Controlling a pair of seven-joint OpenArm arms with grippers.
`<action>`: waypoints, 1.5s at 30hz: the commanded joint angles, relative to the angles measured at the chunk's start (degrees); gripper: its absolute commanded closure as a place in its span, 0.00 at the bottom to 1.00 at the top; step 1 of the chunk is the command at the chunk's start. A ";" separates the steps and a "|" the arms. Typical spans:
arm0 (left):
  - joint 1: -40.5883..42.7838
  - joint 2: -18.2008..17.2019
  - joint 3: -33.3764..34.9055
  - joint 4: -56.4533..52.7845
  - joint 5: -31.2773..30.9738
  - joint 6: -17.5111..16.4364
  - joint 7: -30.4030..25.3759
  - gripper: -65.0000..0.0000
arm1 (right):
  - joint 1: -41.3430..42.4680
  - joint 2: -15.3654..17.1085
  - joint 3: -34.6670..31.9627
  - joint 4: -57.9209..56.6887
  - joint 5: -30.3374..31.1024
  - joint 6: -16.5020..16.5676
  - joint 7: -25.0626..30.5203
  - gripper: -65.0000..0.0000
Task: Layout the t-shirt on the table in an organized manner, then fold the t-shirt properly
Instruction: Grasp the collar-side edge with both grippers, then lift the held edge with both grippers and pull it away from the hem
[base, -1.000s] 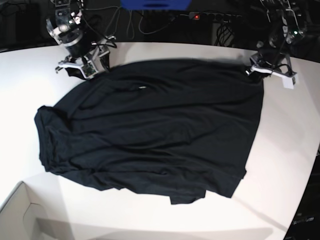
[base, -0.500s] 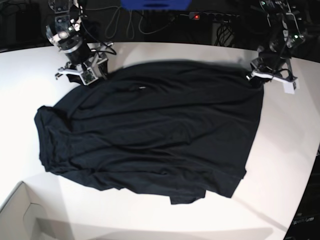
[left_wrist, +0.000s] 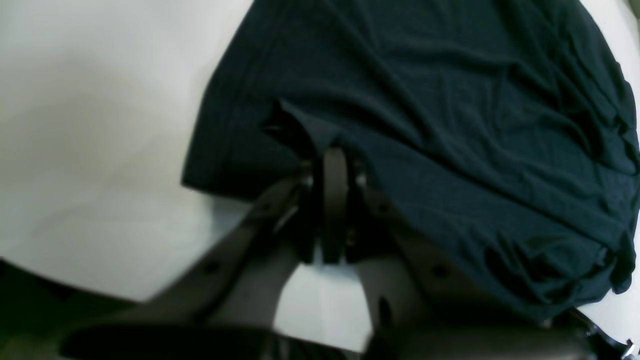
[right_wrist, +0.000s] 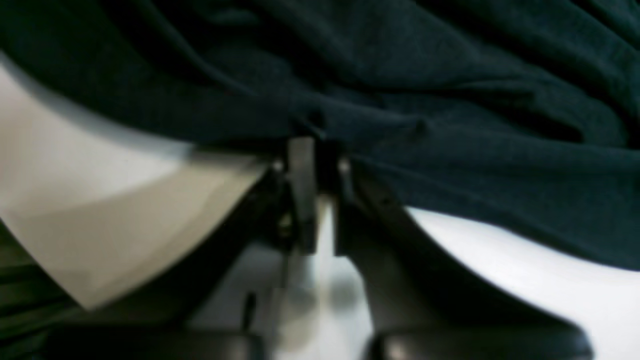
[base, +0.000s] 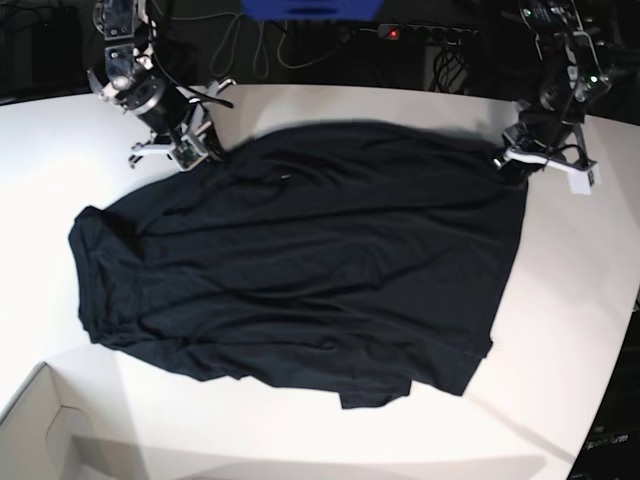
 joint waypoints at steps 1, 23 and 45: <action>-0.43 -0.97 -0.15 1.19 -0.94 0.14 -0.58 1.00 | -0.72 0.36 0.77 0.58 -1.41 0.84 -2.09 1.00; -0.70 -3.26 -1.39 1.10 -1.03 0.14 -0.58 1.00 | -8.37 0.10 7.71 20.18 -1.06 0.84 -1.56 1.00; 4.14 -3.26 -1.47 1.10 -0.94 -0.12 -0.58 1.00 | -11.45 -1.49 10.53 24.93 -1.06 0.84 0.99 1.00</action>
